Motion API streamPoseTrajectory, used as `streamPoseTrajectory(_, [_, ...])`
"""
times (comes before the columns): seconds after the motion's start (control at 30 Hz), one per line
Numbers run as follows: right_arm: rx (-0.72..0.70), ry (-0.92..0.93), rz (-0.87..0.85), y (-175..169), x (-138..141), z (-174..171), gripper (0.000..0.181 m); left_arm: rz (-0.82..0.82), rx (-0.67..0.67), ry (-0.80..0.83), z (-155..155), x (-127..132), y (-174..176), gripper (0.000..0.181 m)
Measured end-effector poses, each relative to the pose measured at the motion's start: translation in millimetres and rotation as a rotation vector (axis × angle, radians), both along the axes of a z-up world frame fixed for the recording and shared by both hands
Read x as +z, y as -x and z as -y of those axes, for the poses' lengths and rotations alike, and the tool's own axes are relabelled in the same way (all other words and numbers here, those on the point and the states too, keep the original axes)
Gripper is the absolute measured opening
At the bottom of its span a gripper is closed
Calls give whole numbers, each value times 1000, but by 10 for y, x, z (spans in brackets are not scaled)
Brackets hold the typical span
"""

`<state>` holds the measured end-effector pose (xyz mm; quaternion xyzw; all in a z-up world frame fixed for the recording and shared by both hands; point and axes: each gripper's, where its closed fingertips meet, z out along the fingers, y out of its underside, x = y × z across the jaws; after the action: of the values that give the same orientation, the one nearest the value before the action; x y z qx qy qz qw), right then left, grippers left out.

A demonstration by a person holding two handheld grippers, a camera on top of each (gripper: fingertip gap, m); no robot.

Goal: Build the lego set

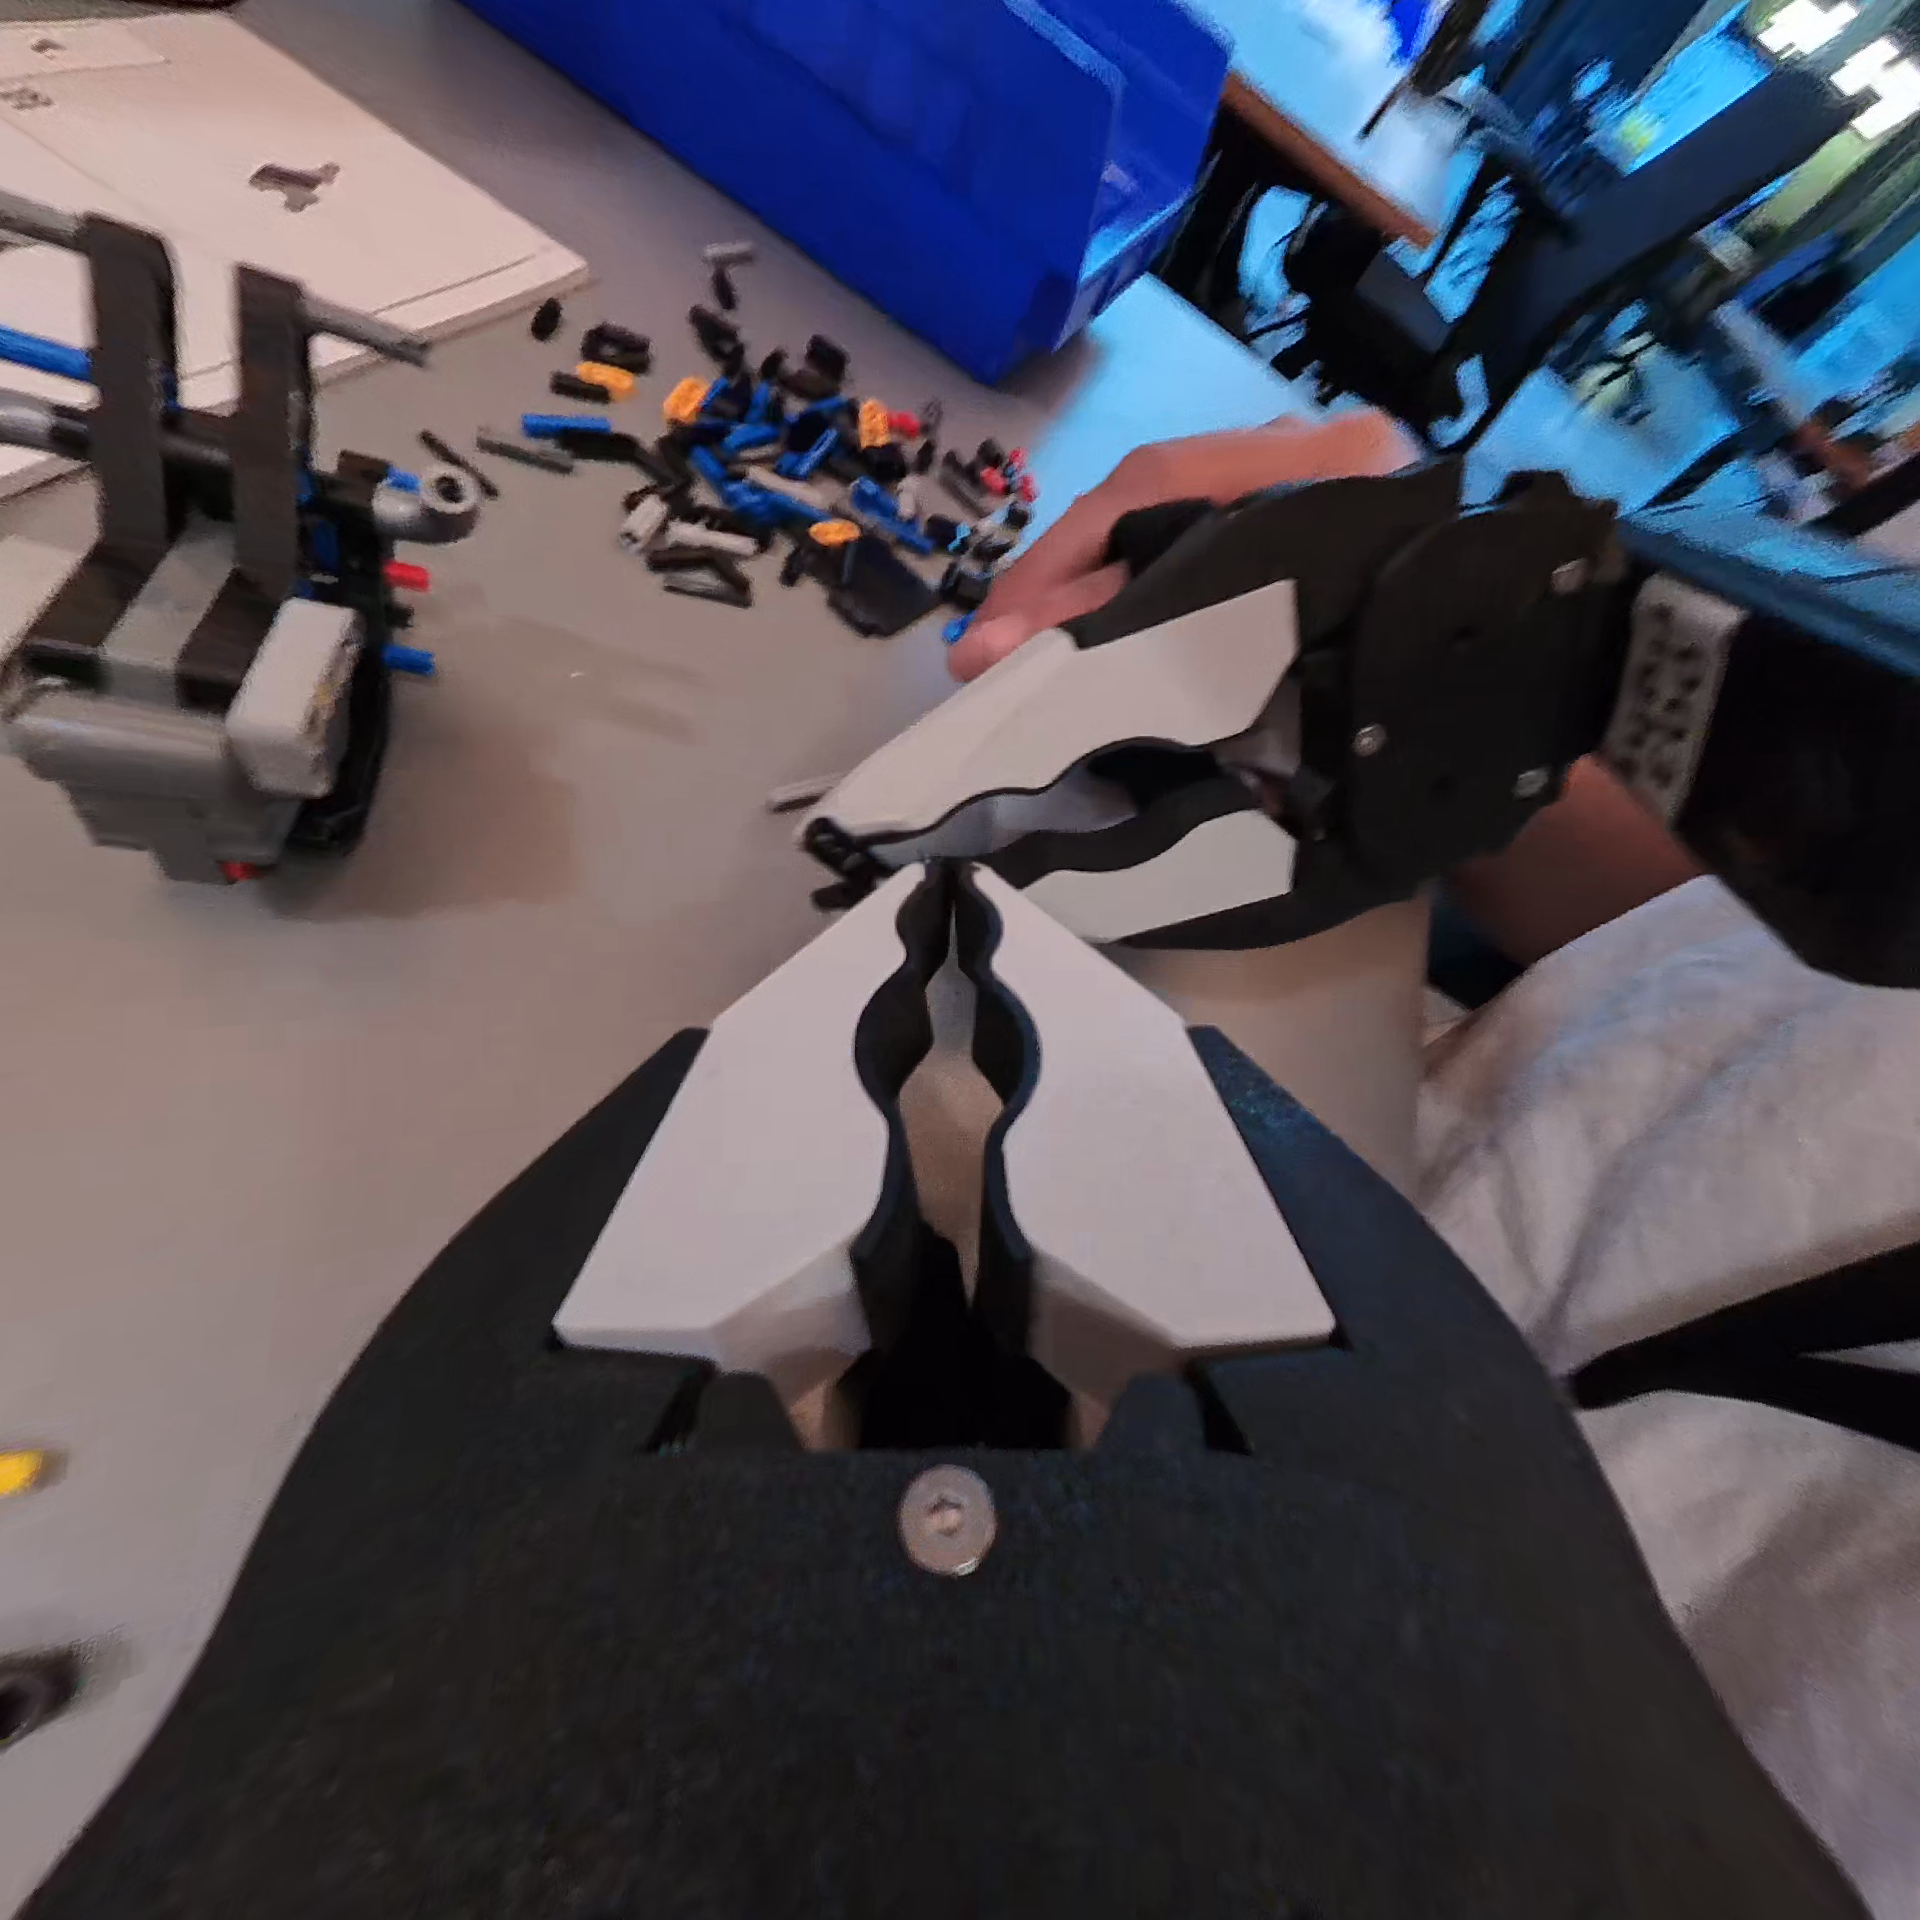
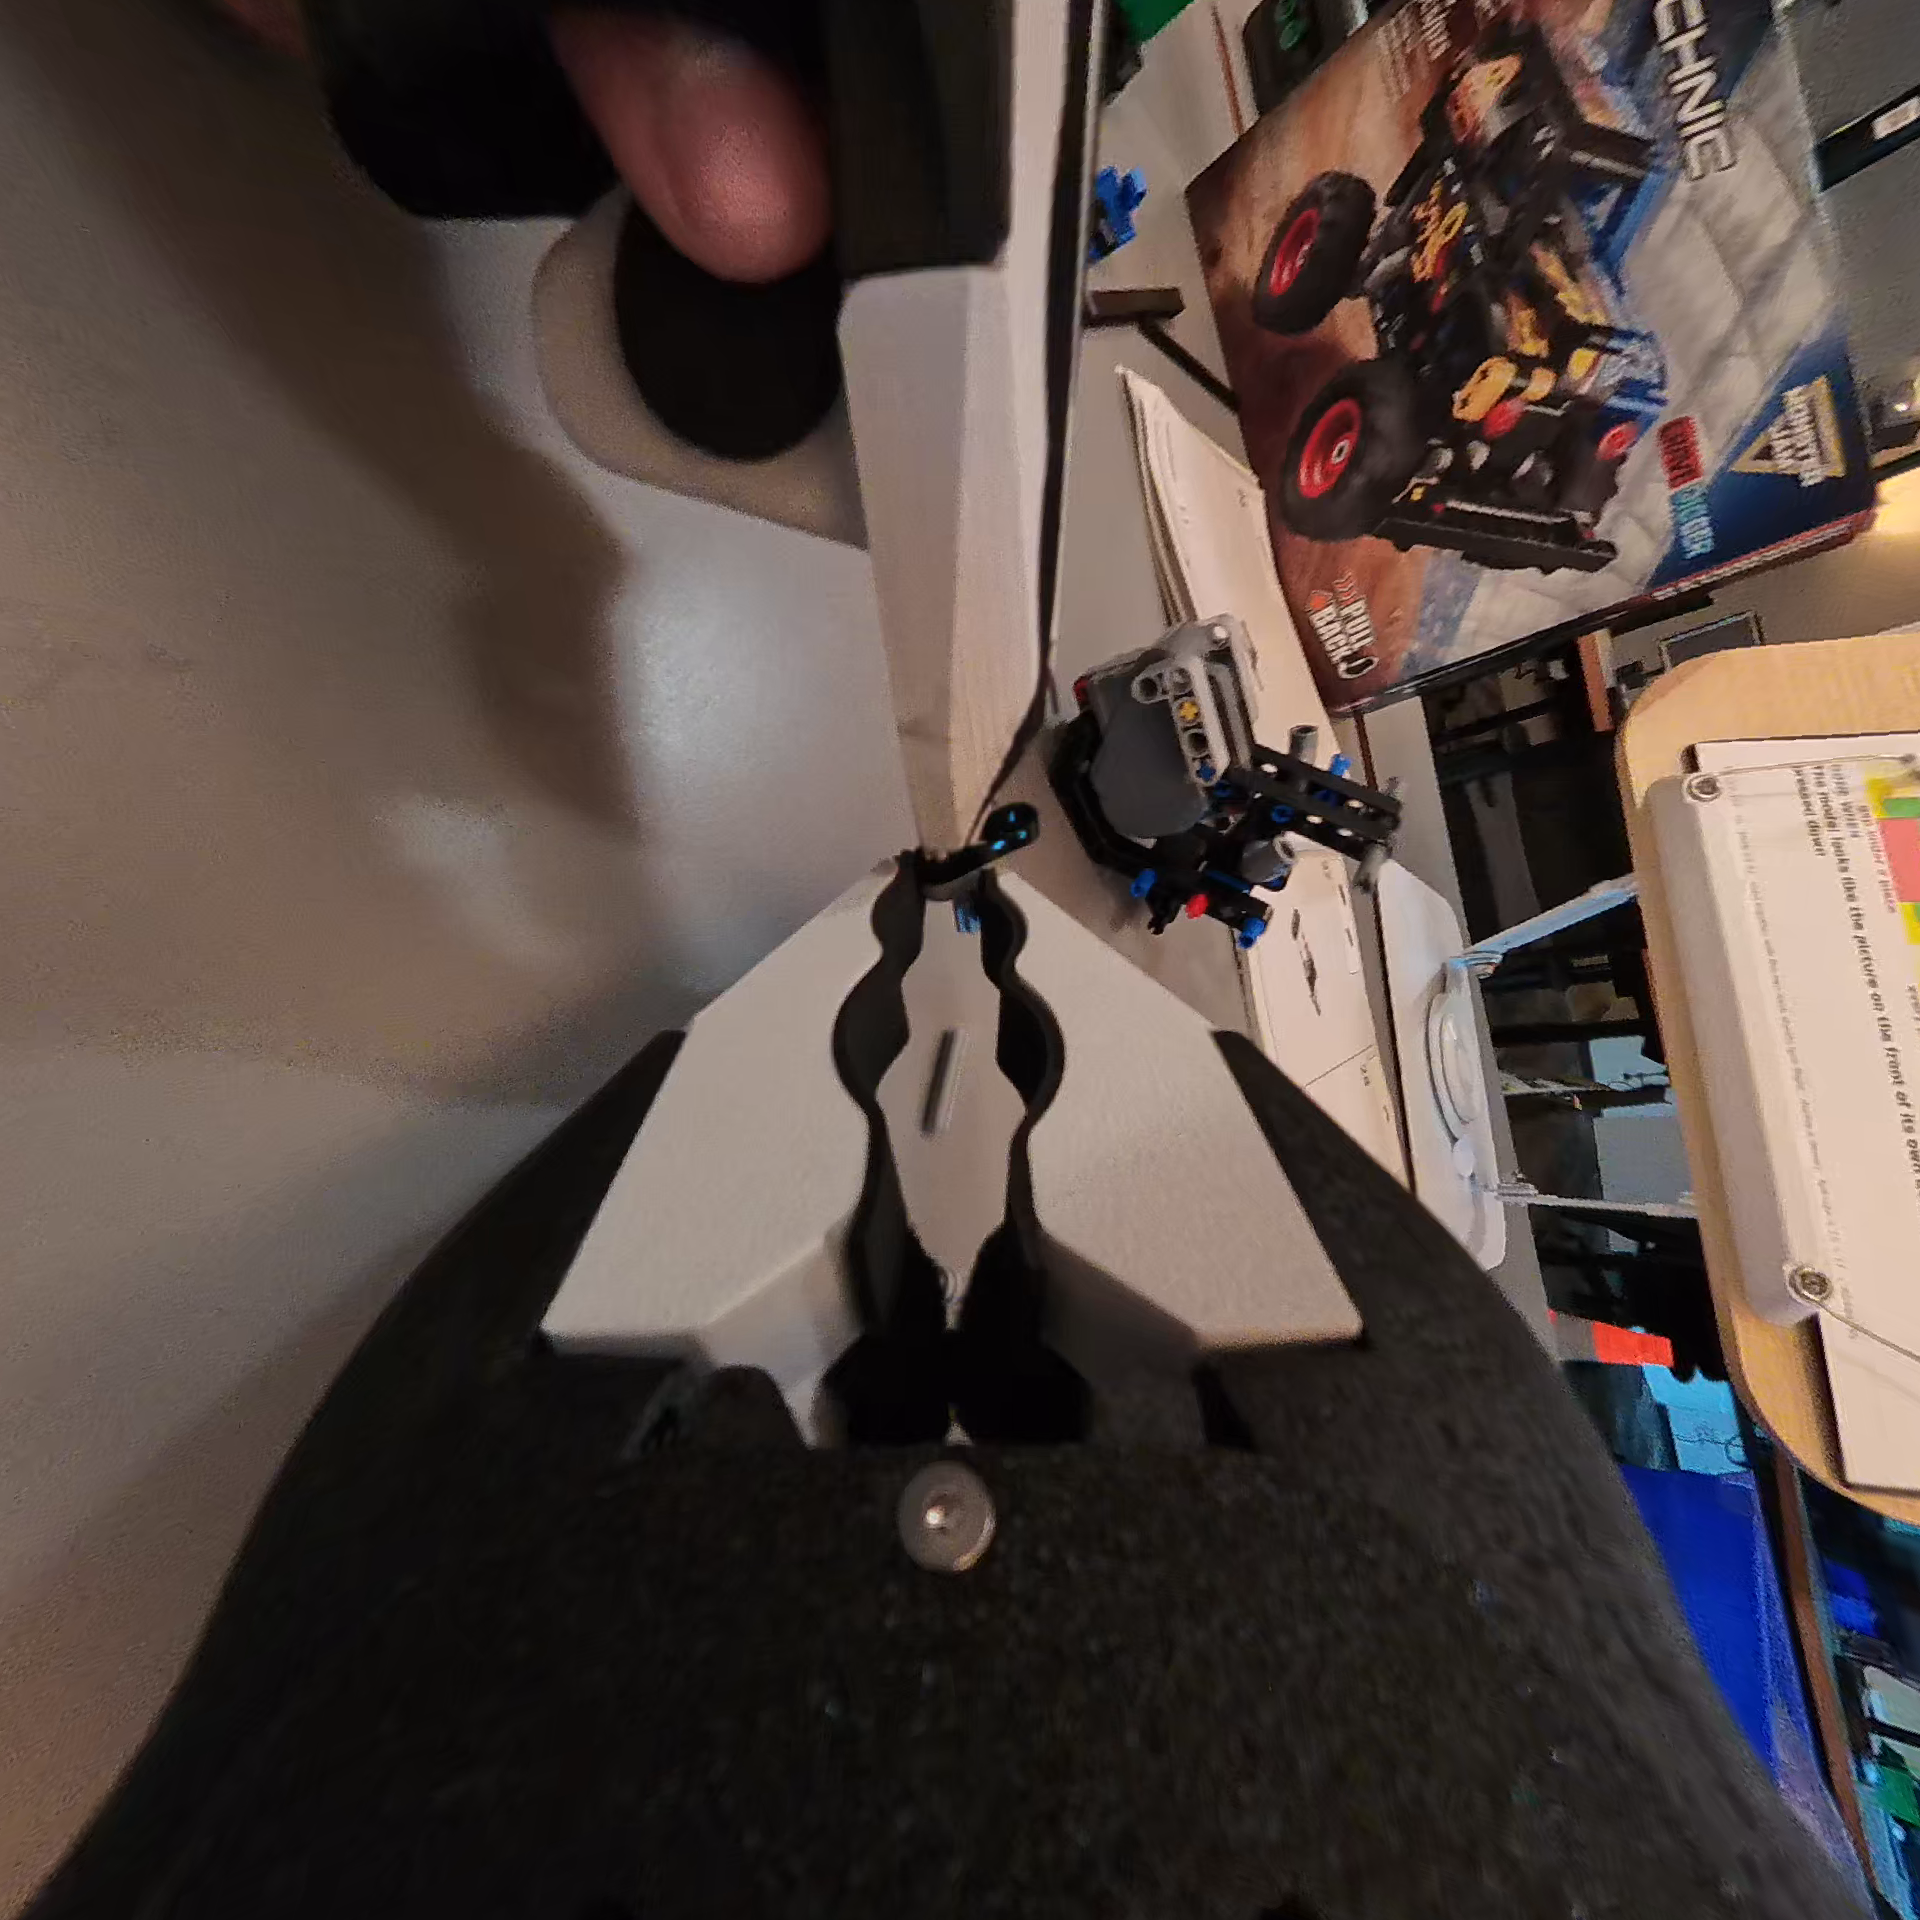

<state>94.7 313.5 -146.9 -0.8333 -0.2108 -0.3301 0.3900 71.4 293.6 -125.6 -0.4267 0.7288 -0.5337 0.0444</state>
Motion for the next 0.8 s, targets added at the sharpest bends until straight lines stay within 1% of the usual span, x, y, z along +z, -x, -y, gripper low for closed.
streamPoseTrajectory(0.03, [-2, -12, -21, 0, 26, 5, 9, 4, -23, 49, 47, 63, 24, 0])
streamPoseTrajectory(0.07, [4, -19, -70, 14, 35, 11, 10, 15, -30, 89, 63, 129, 33, 5])
streamPoseTrajectory(0.13, [27, -54, -182, 55, 65, 21, 9, 57, -7, 126, -1, 239, 11, 20])
streamPoseTrajectory(0.17, [39, -70, -237, 76, 86, 27, 9, 81, 5, 133, -49, 287, 4, 23])
streamPoseTrajectory(0.27, [74, -150, -347, 135, 231, 8, 9, 122, 31, 125, -169, 354, -5, 24])
streamPoseTrajectory(0.37, [102, -180, -384, 202, 295, -26, 9, 117, 29, 170, -141, 389, -1, 24])
streamPoseTrajectory(0.4, [126, -194, -425, 260, 324, -37, 9, 116, 20, 195, -112, 411, 6, 24])
streamPoseTrajectory(0.47, [175, -240, -580, 372, 441, -40, 10, 152, 37, 222, -140, 473, -14, 23])
streamPoseTrajectory(0.5, [162, -270, -608, 332, 497, -32, 9, 182, 60, 228, -194, 519, -30, 24])
streamPoseTrajectory(0.53, [122, -302, -572, 230, 537, -17, 10, 200, 86, 231, -259, 555, -49, 22])
streamPoseTrajectory(0.6, [11, -314, -337, -17, 553, 31, 9, 152, 168, 238, -390, 525, -117, 22])
streamPoseTrajectory(0.63, [-27, -296, -237, -75, 535, 37, 9, 120, 189, 262, -404, 516, -136, 27])
streamPoseTrajectory(0.7, [-68, -242, -116, -96, 463, 5, 9, 99, 205, 327, -336, 553, -144, 28])
streamPoseTrajectory(0.73, [-80, -225, -61, -97, 448, -13, 10, 100, 212, 323, -280, 547, -151, 28])
streamPoseTrajectory(0.8, [-109, -199, 79, -126, 475, -16, 10, 106, 231, 244, -186, 459, -183, 29])
